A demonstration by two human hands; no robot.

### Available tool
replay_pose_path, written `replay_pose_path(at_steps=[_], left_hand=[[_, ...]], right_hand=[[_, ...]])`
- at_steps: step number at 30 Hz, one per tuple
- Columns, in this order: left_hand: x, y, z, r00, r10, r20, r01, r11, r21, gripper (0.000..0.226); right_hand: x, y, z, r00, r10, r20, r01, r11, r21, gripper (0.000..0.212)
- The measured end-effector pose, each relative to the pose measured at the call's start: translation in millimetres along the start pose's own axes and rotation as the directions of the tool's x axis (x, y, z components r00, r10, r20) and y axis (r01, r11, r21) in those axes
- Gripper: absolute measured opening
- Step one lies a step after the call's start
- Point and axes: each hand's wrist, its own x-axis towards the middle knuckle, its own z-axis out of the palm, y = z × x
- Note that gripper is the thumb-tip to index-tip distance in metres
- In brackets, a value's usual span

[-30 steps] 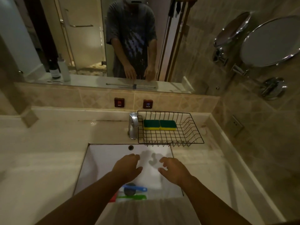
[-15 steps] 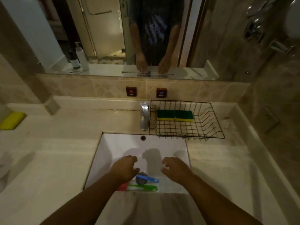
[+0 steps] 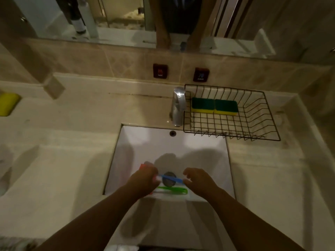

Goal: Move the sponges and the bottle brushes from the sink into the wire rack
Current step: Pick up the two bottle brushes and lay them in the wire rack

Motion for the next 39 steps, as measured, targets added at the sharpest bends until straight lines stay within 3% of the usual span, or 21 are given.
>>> replay_pose_path(at_steps=[3, 11, 15, 24, 39], left_hand=[[7, -13, 11, 0.998, 0.041, 0.043, -0.038, 0.997, -0.072, 0.016], [39, -33, 49, 0.988, 0.035, 0.153, -0.028, 0.999, -0.043, 0.031], [51, -42, 62, 0.968, 0.097, 0.23, -0.103, 0.995, 0.014, 0.02], [54, -51, 80, 0.996, 0.034, 0.084, -0.032, 0.999, -0.025, 0.009], [60, -52, 84, 0.985, 0.023, 0.172, -0.024, 1.0, 0.007, 0.02]], right_hand=[[8, 1, 17, 0.999, 0.014, 0.036, -0.014, 1.0, 0.001, 0.026], [48, 8, 52, 0.998, 0.024, 0.049, -0.024, 1.0, -0.001, 0.022], [69, 17, 69, 0.999, 0.004, 0.046, -0.002, 0.999, -0.038, 0.024], [89, 27, 98, 0.997, -0.034, 0.07, 0.031, 0.999, 0.042, 0.027], [92, 26, 97, 0.996, -0.011, 0.092, 0.01, 1.0, 0.017, 0.014]])
